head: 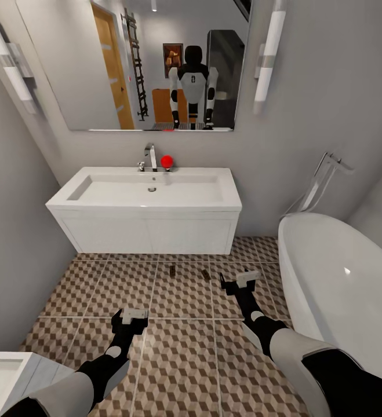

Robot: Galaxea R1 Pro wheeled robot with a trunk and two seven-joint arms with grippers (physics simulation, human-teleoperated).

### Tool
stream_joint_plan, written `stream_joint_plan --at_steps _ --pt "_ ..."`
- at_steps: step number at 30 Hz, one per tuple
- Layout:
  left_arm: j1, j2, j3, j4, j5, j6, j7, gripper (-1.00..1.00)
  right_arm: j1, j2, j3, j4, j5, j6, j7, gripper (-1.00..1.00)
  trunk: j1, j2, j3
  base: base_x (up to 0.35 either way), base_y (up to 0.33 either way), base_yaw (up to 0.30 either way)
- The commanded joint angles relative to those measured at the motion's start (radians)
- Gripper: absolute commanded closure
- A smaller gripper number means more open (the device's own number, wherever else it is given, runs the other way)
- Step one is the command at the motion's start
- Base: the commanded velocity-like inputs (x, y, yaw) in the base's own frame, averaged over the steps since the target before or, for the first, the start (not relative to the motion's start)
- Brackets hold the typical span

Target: Take the four mousetraps from the cabinet in the bathroom and place them on the bathroom floor. Make sure all four end up on the same floor surface, and ensure that at least two of them are either under or directly next to the same bathroom sink.

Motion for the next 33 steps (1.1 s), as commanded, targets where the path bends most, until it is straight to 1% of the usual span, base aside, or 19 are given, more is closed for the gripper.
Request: stream_joint_plan --at_steps 1,33 --pt "-0.001 0.000 -0.009 0.001 0.003 -0.003 0.007 -1.00 -0.001 0.000 0.008 0.001 0.003 -0.001 -0.010 -1.00 0.001 -0.002 -0.002 0.000 0.000 0.000" --pt "-0.001 0.001 -0.009 0.001 0.003 -0.007 0.007 -1.00 -0.001 0.000 0.008 0.002 0.003 0.000 -0.010 -1.00 0.001 -0.002 -0.002 0.000 0.000 0.000"
